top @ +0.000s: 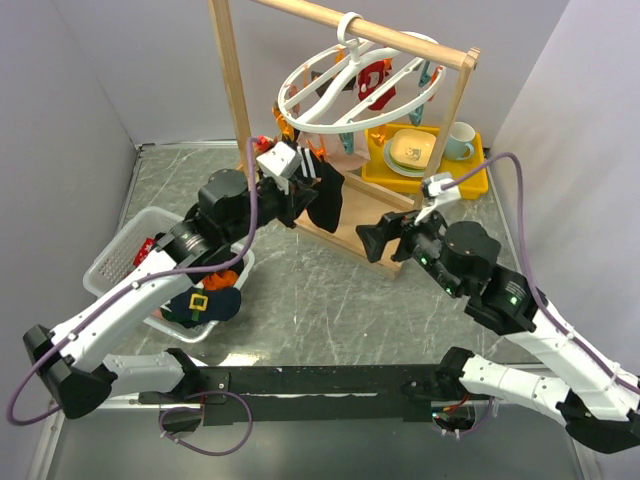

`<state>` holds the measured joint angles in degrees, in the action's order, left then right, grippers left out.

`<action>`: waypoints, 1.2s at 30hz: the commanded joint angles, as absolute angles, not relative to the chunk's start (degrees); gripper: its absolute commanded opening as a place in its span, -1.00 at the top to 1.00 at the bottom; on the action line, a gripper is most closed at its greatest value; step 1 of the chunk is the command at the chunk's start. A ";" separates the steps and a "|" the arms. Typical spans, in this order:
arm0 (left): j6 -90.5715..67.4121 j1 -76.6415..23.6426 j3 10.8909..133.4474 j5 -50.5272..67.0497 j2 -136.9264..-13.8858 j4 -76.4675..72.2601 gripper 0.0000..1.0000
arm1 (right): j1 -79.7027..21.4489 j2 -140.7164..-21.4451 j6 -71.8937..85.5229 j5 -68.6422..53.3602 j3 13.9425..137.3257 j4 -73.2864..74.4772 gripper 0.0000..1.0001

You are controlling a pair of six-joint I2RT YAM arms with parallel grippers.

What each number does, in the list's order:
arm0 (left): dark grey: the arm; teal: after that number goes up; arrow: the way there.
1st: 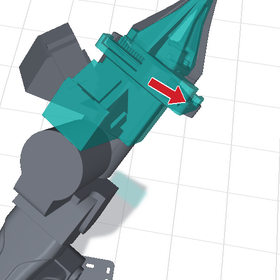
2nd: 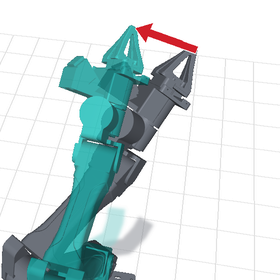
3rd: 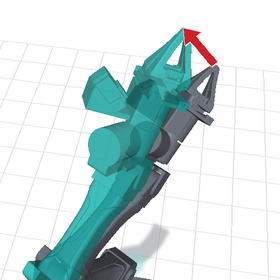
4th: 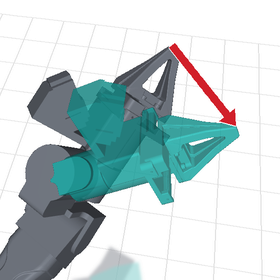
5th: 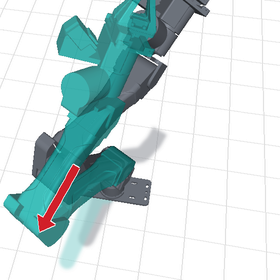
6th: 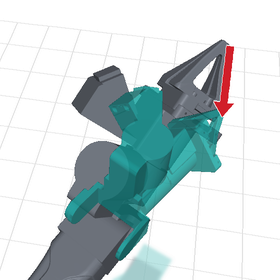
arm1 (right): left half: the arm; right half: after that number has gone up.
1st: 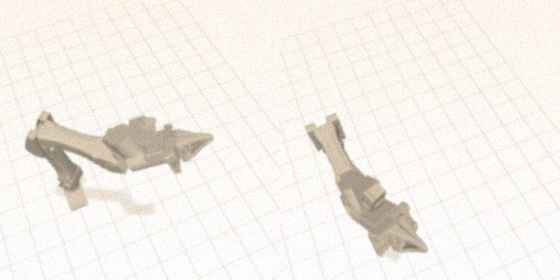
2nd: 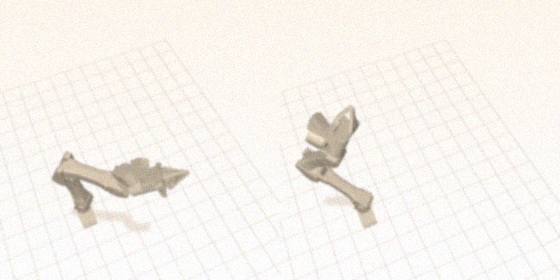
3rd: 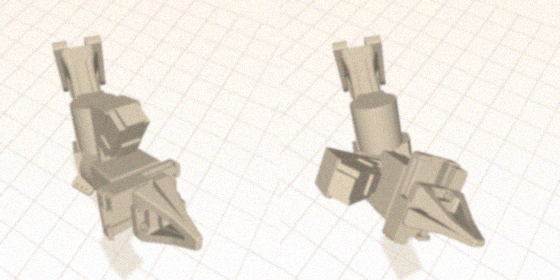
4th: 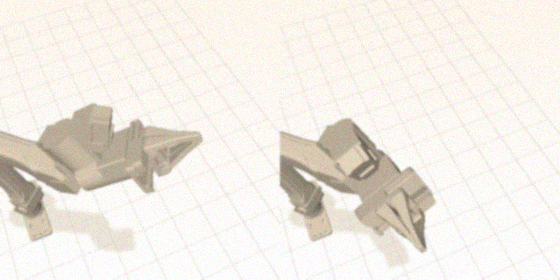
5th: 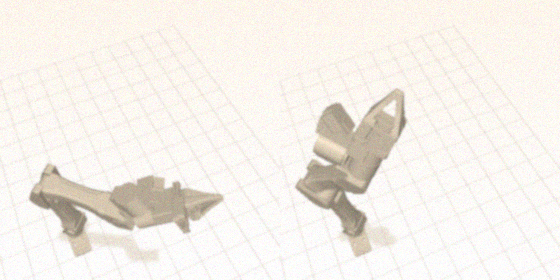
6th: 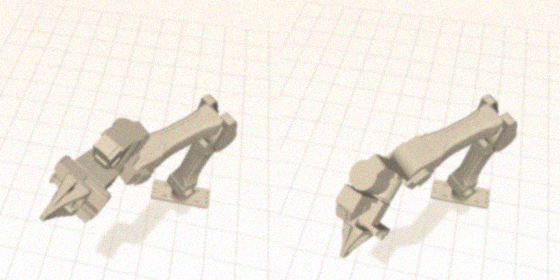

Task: Remove the socks clipped to the hanger

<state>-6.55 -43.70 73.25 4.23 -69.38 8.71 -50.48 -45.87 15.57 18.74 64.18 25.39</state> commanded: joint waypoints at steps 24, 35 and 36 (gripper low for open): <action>-3.16 -45.09 63.99 9.49 -61.17 0.44 0.98 | -50.27 -68.19 15.38 15.91 89.37 24.16 -0.74; -4.13 -45.09 61.00 10.81 -59.85 -3.96 0.98 | -50.36 -82.17 13.01 21.53 108.88 33.65 -0.58; -4.22 -45.09 61.00 10.81 -59.77 -3.96 0.98 | -50.45 -82.96 12.75 21.62 110.03 34.18 -0.58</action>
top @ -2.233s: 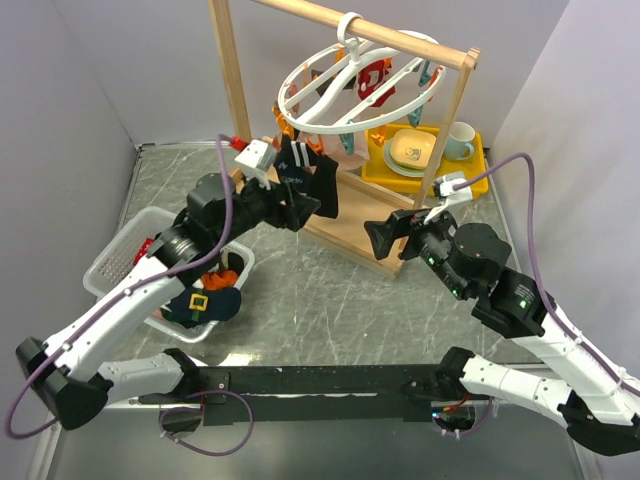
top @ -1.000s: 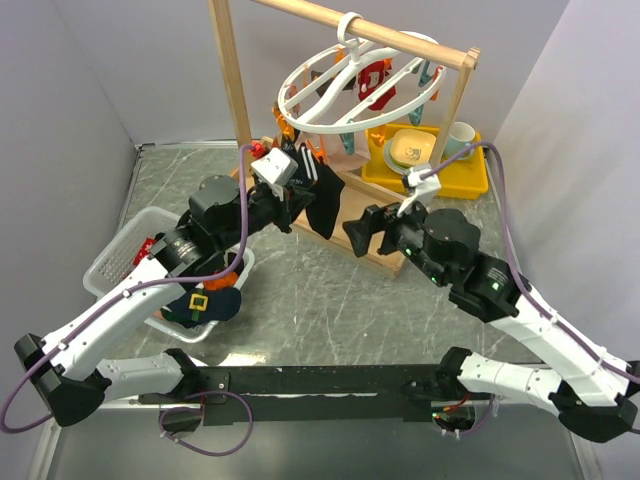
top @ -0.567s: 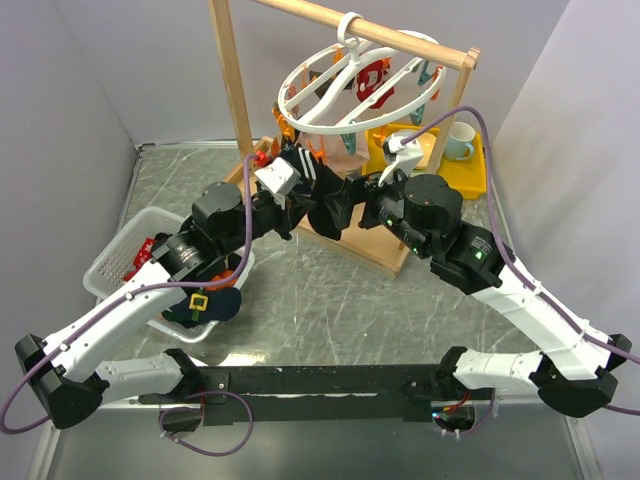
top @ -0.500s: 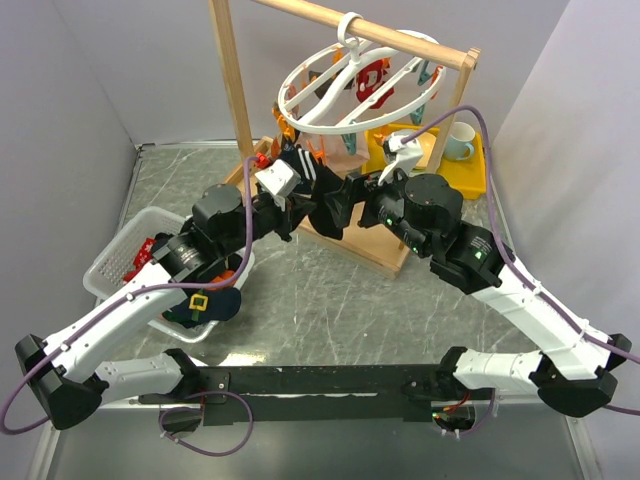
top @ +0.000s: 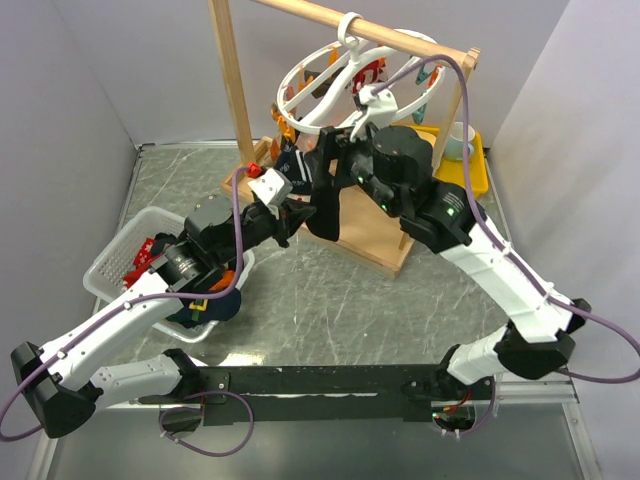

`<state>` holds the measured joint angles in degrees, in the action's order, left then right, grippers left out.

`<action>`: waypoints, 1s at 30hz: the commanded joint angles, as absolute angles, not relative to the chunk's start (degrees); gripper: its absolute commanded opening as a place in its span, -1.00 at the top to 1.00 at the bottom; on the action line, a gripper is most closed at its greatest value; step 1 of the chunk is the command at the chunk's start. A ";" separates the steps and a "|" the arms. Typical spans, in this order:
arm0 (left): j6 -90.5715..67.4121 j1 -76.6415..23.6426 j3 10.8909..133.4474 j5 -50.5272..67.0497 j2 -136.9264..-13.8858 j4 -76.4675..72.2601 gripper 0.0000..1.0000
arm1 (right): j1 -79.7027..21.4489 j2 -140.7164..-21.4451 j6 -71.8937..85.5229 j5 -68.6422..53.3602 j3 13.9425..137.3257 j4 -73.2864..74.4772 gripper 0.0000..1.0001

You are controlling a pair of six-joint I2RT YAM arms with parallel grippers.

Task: Remove the socks clipped to the hanger

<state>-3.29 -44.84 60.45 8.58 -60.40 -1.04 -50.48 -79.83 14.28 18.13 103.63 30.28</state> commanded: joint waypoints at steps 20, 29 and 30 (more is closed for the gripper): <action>-5.01 -43.51 59.77 13.01 -59.06 -4.40 0.98 | -50.89 -90.09 12.04 27.25 115.84 33.58 0.29; -6.16 -46.65 63.54 14.34 -62.23 6.05 0.98 | -50.98 -87.98 12.65 27.16 112.68 32.70 0.38; -5.98 -47.45 63.89 12.50 -62.05 9.28 0.98 | -50.98 -87.46 12.74 27.07 112.15 32.70 0.36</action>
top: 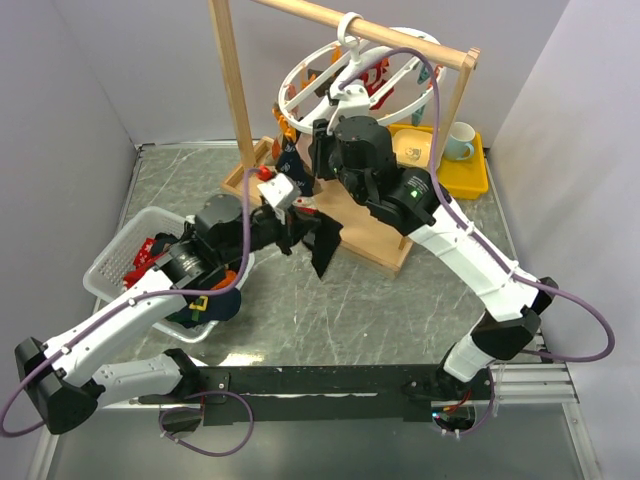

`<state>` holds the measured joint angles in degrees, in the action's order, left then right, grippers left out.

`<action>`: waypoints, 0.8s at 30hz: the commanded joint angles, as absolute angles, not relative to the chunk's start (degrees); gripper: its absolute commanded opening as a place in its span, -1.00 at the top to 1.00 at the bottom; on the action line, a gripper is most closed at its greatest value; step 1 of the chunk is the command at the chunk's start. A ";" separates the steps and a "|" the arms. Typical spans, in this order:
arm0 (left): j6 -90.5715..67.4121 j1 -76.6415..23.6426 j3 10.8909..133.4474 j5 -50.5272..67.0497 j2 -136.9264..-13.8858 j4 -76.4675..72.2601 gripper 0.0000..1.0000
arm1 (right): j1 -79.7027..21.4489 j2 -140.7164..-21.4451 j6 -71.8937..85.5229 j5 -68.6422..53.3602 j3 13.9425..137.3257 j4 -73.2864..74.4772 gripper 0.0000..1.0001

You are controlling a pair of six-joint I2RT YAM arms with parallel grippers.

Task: Remove the socks clipped to the hanger

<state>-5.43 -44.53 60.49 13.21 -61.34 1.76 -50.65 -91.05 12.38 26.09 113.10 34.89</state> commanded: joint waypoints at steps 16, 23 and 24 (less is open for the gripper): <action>-16.43 -37.19 66.27 -21.79 -56.70 35.42 0.98 | -50.63 -75.42 10.99 32.52 98.53 29.62 0.32; -20.83 -32.35 66.10 -41.82 -54.05 43.24 0.98 | -50.10 -69.53 10.02 34.89 91.94 27.69 0.28; -21.27 -31.82 65.83 -43.49 -53.44 43.94 0.99 | -49.92 -68.39 9.76 35.15 90.63 27.34 0.28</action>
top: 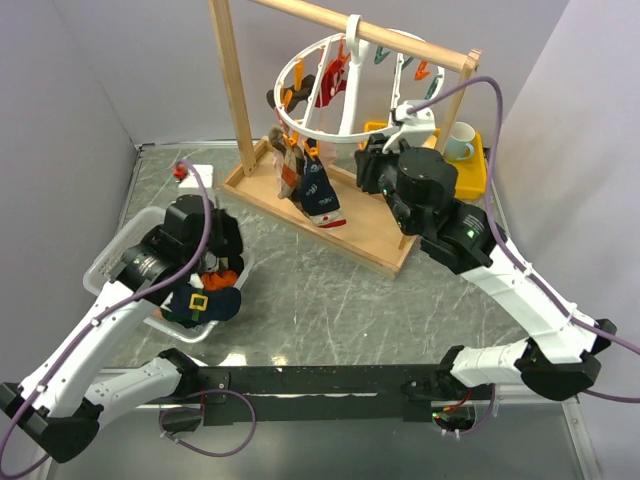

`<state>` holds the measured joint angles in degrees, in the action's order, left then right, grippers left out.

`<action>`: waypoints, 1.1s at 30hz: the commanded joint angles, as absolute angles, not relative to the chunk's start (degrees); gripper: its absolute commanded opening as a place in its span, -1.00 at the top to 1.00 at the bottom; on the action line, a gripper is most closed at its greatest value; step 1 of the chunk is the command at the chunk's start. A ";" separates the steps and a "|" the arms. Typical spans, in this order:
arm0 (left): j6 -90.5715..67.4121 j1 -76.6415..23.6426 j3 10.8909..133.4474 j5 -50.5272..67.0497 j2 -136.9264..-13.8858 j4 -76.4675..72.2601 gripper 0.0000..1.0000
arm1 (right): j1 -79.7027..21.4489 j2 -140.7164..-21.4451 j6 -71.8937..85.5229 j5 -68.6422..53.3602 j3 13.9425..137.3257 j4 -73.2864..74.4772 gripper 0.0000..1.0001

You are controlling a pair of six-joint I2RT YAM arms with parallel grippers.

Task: Remove the socks clipped to the hanger

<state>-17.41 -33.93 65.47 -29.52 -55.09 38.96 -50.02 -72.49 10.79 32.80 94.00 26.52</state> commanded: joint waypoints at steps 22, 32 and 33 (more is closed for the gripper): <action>-24.26 -24.35 58.26 -53.10 -50.01 37.71 -0.21 | -46.23 -57.83 7.12 36.65 82.36 26.90 -0.50; -16.79 -24.35 66.97 -23.43 -51.24 33.84 -0.92 | -44.56 -54.93 7.82 30.86 79.28 25.23 -0.54; -16.53 -24.26 67.41 -20.42 -51.24 33.32 -0.96 | -44.30 -55.02 8.00 30.24 79.19 25.14 -0.54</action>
